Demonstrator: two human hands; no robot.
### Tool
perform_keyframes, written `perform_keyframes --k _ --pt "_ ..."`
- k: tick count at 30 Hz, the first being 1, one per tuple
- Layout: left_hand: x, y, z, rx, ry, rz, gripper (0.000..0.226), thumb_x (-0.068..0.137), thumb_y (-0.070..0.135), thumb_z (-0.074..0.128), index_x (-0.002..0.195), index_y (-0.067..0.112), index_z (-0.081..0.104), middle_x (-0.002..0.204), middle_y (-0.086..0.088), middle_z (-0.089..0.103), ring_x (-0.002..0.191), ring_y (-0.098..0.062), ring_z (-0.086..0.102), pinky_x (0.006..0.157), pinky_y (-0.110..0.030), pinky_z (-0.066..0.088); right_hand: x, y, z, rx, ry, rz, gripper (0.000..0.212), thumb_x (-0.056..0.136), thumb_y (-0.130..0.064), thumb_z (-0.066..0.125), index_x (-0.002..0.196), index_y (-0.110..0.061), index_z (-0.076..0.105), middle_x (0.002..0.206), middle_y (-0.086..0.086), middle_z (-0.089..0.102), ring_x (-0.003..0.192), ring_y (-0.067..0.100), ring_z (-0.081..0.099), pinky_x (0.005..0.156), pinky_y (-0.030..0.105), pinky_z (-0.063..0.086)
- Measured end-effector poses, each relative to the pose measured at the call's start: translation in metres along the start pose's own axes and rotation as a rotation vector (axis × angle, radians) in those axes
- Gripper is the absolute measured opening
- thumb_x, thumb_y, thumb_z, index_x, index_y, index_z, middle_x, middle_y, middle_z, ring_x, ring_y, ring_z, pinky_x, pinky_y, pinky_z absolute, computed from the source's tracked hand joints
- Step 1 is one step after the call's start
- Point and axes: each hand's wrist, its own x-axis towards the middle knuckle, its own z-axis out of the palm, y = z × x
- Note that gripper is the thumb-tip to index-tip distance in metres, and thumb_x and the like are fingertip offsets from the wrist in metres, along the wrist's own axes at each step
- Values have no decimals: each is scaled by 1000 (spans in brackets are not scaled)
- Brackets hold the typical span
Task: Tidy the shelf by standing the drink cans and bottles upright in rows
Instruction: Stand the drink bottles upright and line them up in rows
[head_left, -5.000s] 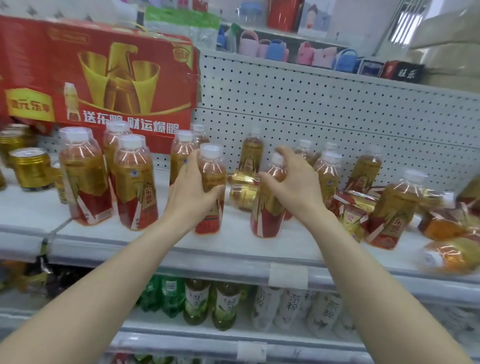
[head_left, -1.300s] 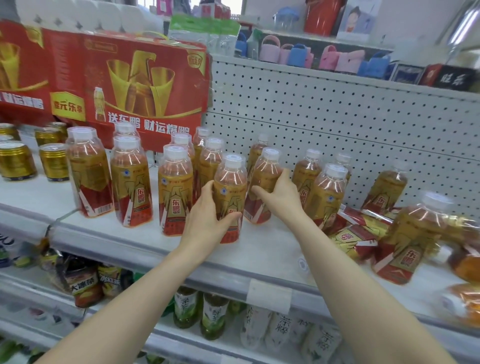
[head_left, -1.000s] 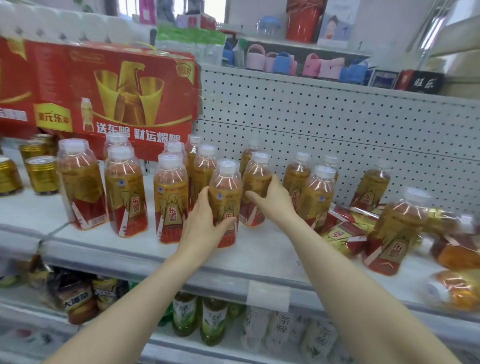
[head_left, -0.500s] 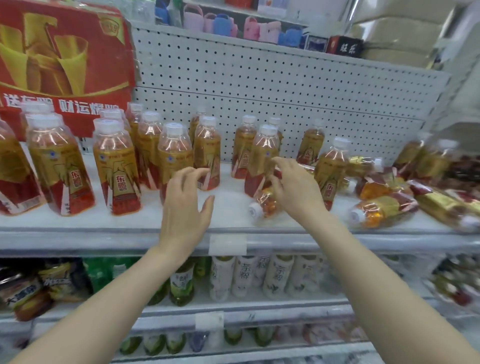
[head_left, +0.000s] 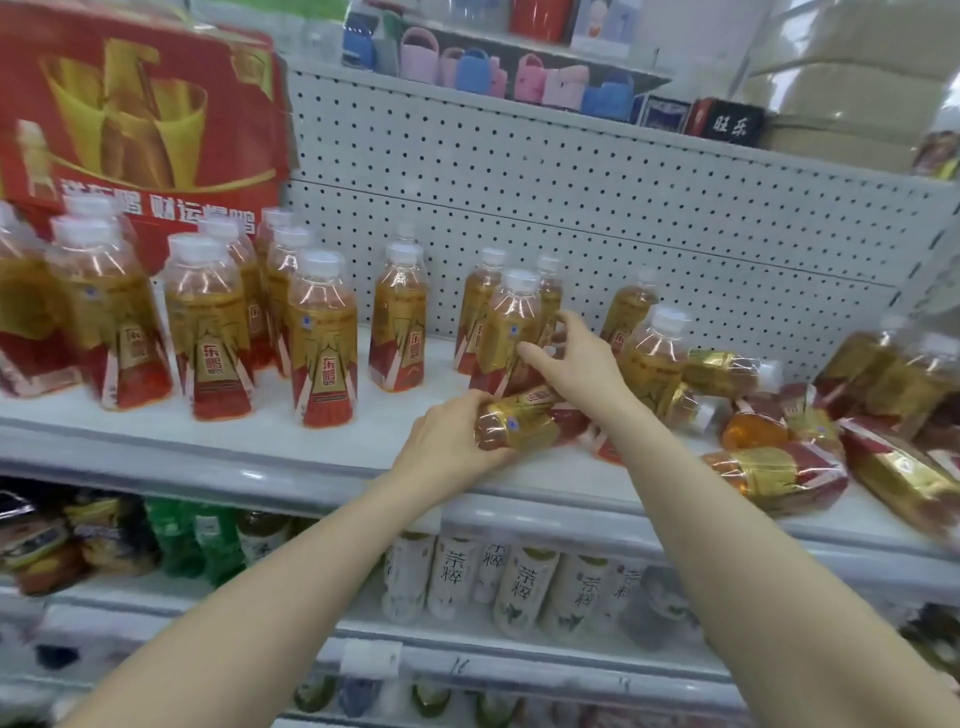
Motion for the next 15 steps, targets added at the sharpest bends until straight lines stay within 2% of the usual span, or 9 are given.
perform_keyframes --k 3,5,7,10,13,15 --pt "-13 -6 -16 -65 37 -66 66 68 49 81 126 32 54 115 11 66 100 -9 62 86 -28 51 13 -4 10 120 -48 -4 88 84 -54 69 152 -16 28 134 0 55 120 21 54 100 39 46" --pt "-22 -10 -33 -109 87 -105 68 63 51 84 122 33 54 113 15 63 102 -6 60 89 -30 52 19 -5 19 182 -59 0 86 84 -50 72 149 -14 30 122 -5 51 110 13 50 93 30 42" --pt "-28 -10 -53 -133 163 -135 67 61 51 85 119 34 55 113 17 61 102 -5 57 86 -29 49 23 -5 27 226 -27 12 81 83 -47 74 145 -14 33 116 -6 52 102 14 51 87 30 43" --pt "-32 -5 -81 -134 276 -141 62 63 51 84 115 38 54 111 12 62 99 -9 57 80 -31 48 28 -7 36 246 4 7 71 81 -46 74 135 -14 40 111 2 63 95 23 62 81 37 52" --pt "-27 2 -98 -147 358 -140 64 63 49 84 118 36 53 113 8 64 101 -18 62 85 -39 54 31 -15 44 259 -1 -19 67 83 -43 74 133 -11 42 110 1 60 96 20 57 78 31 41" --pt "-21 7 -105 -138 416 -143 72 63 46 84 125 33 50 106 14 63 96 -15 63 82 -36 55 32 -22 48 256 -5 -48 66 84 -43 74 132 -11 42 106 0 59 96 19 56 79 31 42"
